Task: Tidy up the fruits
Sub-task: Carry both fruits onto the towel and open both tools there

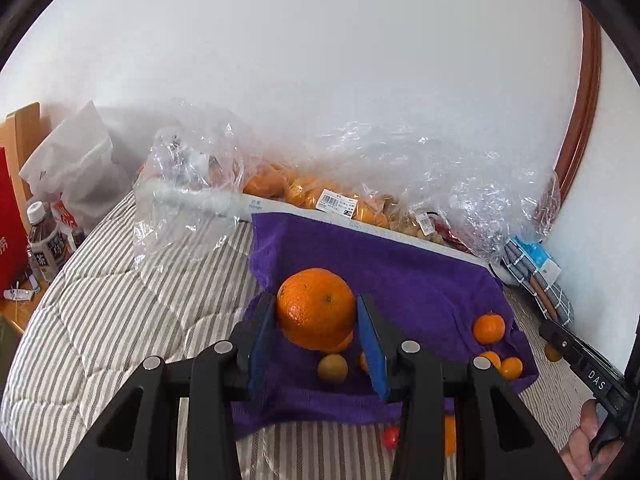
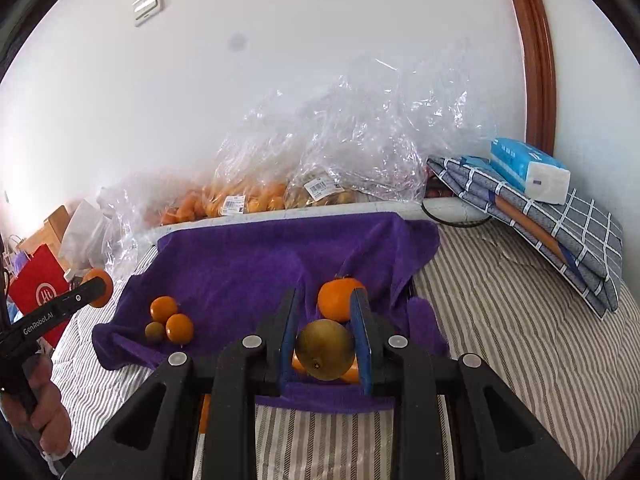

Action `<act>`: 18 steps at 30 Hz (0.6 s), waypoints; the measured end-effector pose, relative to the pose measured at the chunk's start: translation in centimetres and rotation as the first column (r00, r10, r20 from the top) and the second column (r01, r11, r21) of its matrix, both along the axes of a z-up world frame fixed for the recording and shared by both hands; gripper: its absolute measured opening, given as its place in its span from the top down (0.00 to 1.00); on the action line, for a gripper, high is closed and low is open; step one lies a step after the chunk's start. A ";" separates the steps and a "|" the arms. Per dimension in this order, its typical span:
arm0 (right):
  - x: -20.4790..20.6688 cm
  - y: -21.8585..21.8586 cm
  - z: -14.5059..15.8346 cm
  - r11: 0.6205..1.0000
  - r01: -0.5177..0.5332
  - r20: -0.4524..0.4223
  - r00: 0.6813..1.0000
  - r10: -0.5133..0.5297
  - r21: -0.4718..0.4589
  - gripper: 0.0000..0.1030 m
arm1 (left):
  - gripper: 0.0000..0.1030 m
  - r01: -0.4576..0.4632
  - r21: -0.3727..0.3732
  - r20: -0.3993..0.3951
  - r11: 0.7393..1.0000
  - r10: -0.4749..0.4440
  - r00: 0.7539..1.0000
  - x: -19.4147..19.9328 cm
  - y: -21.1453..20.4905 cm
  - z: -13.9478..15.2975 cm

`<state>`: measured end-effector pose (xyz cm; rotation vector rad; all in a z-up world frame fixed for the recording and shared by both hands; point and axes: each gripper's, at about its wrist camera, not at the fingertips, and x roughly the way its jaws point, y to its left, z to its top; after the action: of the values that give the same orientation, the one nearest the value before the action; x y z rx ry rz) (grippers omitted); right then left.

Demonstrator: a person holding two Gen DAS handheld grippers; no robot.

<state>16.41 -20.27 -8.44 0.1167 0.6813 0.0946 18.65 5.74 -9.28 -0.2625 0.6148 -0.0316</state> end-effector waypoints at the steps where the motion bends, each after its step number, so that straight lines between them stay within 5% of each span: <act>1: 0.6 -0.1 -0.1 1.000 0.001 0.002 1.000 -0.001 -0.002 0.75 | 0.62 -0.001 -0.009 -0.004 1.000 0.001 1.000 0.7 0.1 0.1; 18: 4.0 -0.3 -4.4 0.999 -0.023 -0.099 0.995 0.021 -0.022 0.75 | 0.62 0.120 0.036 -0.100 0.992 -0.116 0.988 7.2 -5.5 -3.8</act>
<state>20.43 -20.52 -12.81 0.0923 0.7820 0.1028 25.89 0.24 -13.13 -0.1877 0.7272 -0.1202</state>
